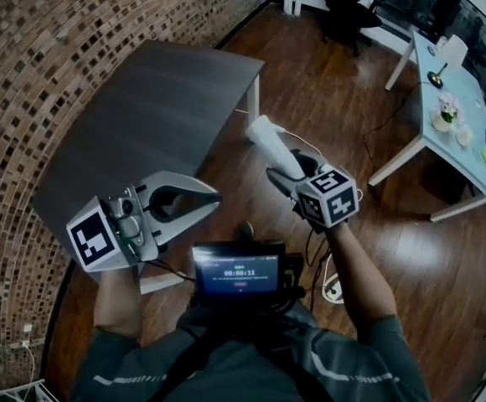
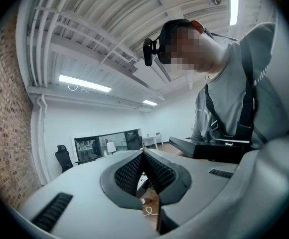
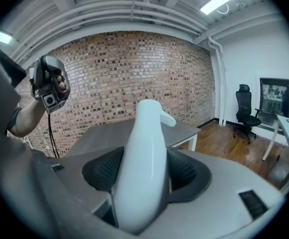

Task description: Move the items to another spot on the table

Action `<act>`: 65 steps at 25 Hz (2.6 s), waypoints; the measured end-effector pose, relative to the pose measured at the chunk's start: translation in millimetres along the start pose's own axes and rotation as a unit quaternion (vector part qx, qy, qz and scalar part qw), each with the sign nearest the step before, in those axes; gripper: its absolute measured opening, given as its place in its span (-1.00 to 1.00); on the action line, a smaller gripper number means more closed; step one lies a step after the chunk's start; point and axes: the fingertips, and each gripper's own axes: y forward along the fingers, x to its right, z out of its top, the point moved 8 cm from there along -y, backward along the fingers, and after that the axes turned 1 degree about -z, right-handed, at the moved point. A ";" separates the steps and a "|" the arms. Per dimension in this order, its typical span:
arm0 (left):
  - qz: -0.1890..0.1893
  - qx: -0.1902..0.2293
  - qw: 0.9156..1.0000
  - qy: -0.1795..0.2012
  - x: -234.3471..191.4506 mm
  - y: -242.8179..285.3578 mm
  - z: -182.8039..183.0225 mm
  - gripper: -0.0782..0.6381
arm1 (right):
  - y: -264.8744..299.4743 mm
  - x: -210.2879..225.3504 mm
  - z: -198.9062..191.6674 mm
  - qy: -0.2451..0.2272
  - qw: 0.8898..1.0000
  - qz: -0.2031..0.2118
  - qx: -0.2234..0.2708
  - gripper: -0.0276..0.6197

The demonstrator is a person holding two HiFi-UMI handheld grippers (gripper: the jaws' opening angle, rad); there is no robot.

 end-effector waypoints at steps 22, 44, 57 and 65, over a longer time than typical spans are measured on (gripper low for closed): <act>0.142 -0.006 0.990 -0.012 -249.1 -69.1 -90.7 -0.80 | 282.3 130.5 119.1 -0.064 0.989 0.088 -0.100 -0.06; 0.357 -0.076 0.930 -0.036 -422.8 -65.7 -165.2 -0.80 | 553.6 261.7 141.4 -0.147 0.942 0.196 -0.229 -0.06; 0.438 -0.095 0.892 -0.059 -454.6 -81.6 -190.4 -0.80 | 620.7 282.6 90.5 -0.177 0.919 0.214 -0.279 -0.05; 0.444 -0.106 0.888 -0.052 -451.1 -78.6 -186.5 -0.80 | 622.4 285.4 87.6 -0.193 0.917 0.218 -0.273 0.05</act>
